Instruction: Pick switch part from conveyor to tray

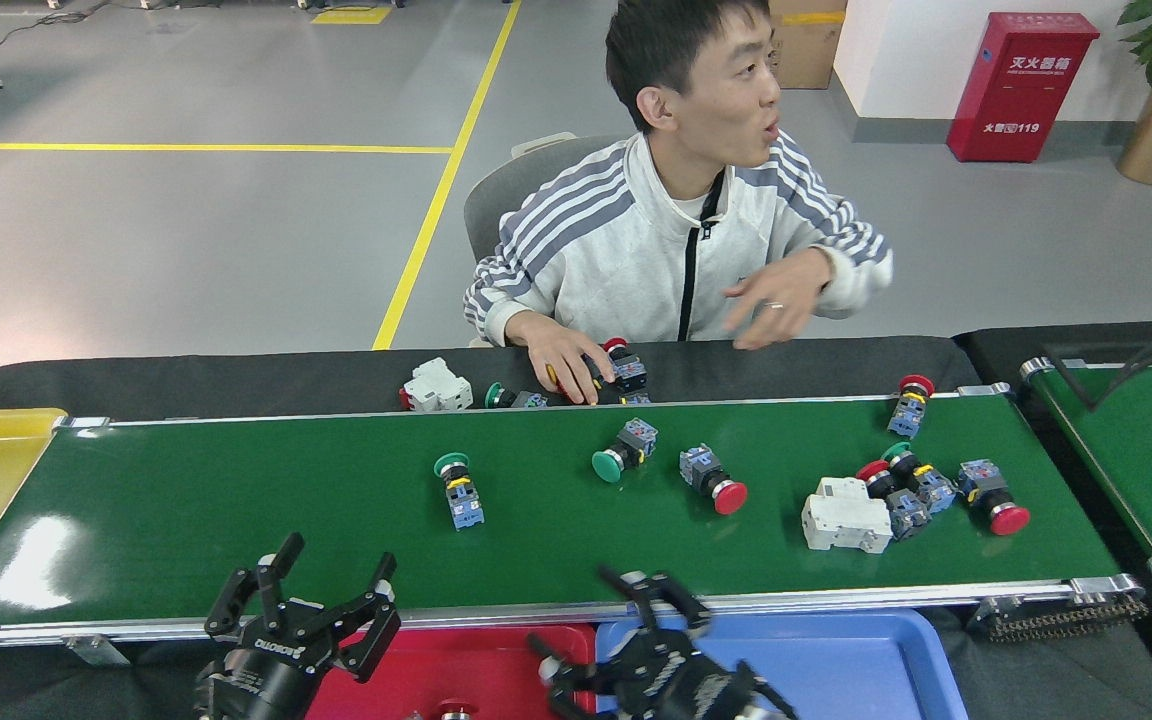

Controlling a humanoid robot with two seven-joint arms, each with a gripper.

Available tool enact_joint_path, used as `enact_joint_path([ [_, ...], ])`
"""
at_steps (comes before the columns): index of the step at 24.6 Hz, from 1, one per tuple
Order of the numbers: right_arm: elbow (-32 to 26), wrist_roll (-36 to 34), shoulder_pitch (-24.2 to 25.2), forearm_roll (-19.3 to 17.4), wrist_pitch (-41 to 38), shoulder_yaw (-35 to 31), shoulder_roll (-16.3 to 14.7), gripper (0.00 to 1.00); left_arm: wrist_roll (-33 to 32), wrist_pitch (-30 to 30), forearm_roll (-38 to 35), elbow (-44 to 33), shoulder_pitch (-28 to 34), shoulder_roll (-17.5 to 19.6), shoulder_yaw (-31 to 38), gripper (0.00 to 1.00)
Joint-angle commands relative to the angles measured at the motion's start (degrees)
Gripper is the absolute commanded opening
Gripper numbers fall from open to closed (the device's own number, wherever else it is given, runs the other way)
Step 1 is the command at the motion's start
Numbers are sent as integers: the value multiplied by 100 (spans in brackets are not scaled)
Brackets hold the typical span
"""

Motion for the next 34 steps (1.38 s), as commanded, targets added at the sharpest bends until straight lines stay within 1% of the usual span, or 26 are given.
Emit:
enact_joint_path([
  [1, -115, -549, 119, -21, 1150, -381, 87, 98, -82, 232, -16, 194, -242, -88, -126, 100],
  [3, -123, -716, 383, -21, 1827, -583, 52, 98, -109, 373, -25, 598, -558, -123, -143, 100],
  [6, -62, -690, 365, -30, 2065, -785, -18, 98, -109, 470, -25, 1082, -989, -79, -126, 100],
  [9, 61, -672, 146, -3, 2082, -794, -45, 98, -109, 470, -16, 1346, -1156, -52, -135, 100],
  [13, 404, -602, -259, 32, 2073, -733, -291, 98, -100, 487, -16, 1952, -1455, -52, -99, 100],
  [16, 571, -444, -470, 49, 2100, -460, -291, 98, -91, 487, -16, 2312, -1648, -44, -91, 100],
  [19, 685, -435, -584, 102, 2346, -82, -273, 98, -56, 610, -16, 2611, -1894, -44, -47, 99],
  [20, 738, -426, -637, 111, 2451, 85, -273, 98, -47, 813, -16, 2761, -2017, -44, -55, 94],
  [21, 790, -426, -689, 111, 2521, 208, -282, 98, -30, 988, -16, 2892, -2122, -35, -64, 82],
  [22, 843, -417, -742, 111, 2600, 295, -291, 98, -3, 1032, 10, 2980, -2175, -9, -73, 59],
  [23, 878, -417, -786, 111, 2671, 348, -291, 98, 67, 980, 19, 2998, -2167, 27, -99, 34],
  [24, 914, -391, -821, 111, 2697, 375, -282, 98, 146, 865, 63, 3007, -2149, 44, -99, 12],
  [25, 940, -321, -865, 111, 2706, 392, -273, 98, 287, 637, 107, 3016, -2105, 53, -73, 3],
  [26, 975, -242, -909, 111, 2706, 401, -256, 98, 462, 400, 168, 3007, -2061, 62, -55, 1],
  [28, 1037, -180, -988, 111, 2706, 445, -256, 98, 709, 197, 195, 2910, -1991, 88, -55, 1],
  [30, 1177, -180, -1076, 111, 2715, 498, -238, 98, 726, -5, 195, 2444, -1701, 176, -108, 0],
  [33, 1494, -171, -1375, 111, 2715, 594, -89, 99, 709, -1095, 186, 1293, -892, 361, -108, 1],
  [34, 1661, -180, -1507, 111, 2724, 638, -27, 99, 700, -1675, 186, 792, -488, 413, -108, 1],
])
